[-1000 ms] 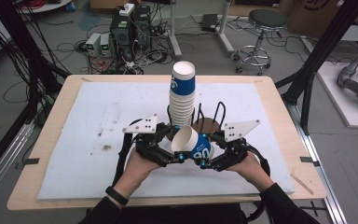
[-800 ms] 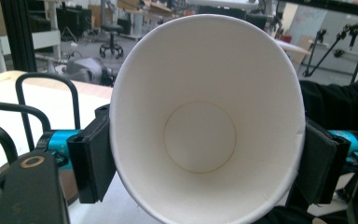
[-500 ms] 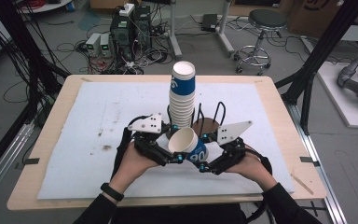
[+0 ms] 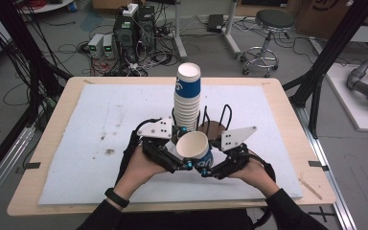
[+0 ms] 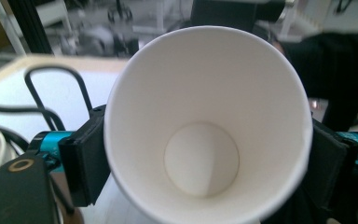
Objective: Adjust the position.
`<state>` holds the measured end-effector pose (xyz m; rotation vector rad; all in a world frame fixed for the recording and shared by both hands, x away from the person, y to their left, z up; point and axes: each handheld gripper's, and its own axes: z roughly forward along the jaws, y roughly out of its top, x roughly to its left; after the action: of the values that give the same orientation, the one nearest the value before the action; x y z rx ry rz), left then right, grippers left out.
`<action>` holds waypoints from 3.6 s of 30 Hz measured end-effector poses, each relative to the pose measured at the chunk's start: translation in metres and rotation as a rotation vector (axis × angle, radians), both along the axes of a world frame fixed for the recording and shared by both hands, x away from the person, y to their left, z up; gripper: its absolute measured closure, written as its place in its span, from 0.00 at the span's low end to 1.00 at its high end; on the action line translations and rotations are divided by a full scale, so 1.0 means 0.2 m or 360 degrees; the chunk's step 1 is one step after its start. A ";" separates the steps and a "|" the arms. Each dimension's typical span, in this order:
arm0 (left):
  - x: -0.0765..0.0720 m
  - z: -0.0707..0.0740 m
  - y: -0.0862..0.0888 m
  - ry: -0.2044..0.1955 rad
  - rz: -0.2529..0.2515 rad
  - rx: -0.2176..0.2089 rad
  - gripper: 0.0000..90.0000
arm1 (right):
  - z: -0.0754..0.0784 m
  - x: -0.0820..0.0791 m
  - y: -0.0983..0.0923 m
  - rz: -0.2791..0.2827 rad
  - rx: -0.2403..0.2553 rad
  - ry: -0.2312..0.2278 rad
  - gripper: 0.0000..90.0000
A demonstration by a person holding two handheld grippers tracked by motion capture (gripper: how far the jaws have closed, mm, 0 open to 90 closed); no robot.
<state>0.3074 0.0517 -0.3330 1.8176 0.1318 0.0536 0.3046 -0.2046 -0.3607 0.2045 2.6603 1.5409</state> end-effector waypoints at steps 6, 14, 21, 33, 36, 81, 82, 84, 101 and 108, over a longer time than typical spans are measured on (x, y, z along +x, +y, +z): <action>0.01 -0.02 0.00 0.0078 0.0004 -0.0205 0.16 | 0.01 0.01 -0.04 -0.0018 0.0185 0.0036 0.34; 0.03 -0.03 -0.01 0.0135 -0.0015 -0.0329 0.16 | -0.01 0.01 -0.03 -0.0003 0.0304 0.0102 0.34; 0.04 -0.03 -0.04 0.0144 -0.0034 -0.0371 0.16 | -0.03 0.01 -0.02 0.0010 0.0345 0.0146 0.34; 0.04 -0.02 -0.06 0.0128 -0.0050 -0.0373 0.24 | -0.05 0.01 -0.01 0.0008 0.0393 0.0154 0.34; 0.04 -0.02 -0.06 0.0111 -0.0054 -0.0356 0.25 | -0.05 0.01 -0.01 -0.0003 0.0382 0.0147 0.34; 0.01 0.01 -0.01 0.0048 0.0033 -0.0273 0.10 | -0.03 0.00 -0.04 -0.0102 0.0568 0.0151 0.30; 0.01 0.01 0.01 0.0035 0.0044 -0.0261 0.10 | -0.03 0.00 -0.04 -0.0109 0.0572 0.0146 0.30; 0.00 0.00 0.04 0.0029 0.0072 -0.0252 0.10 | -0.02 0.01 -0.05 -0.0114 0.0573 0.0140 0.30; -0.03 -0.20 0.10 0.0067 0.0180 -0.0227 0.10 | -0.01 0.01 -0.07 -0.0147 0.0606 0.0128 0.30; -0.04 -0.24 0.04 0.0065 0.0176 -0.0186 0.10 | -0.01 0.01 -0.08 -0.0148 0.0609 0.0132 0.30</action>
<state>0.2990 0.0601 -0.3813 1.6942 0.2595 0.0853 0.3059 -0.2200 -0.3622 0.4109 2.3457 2.0353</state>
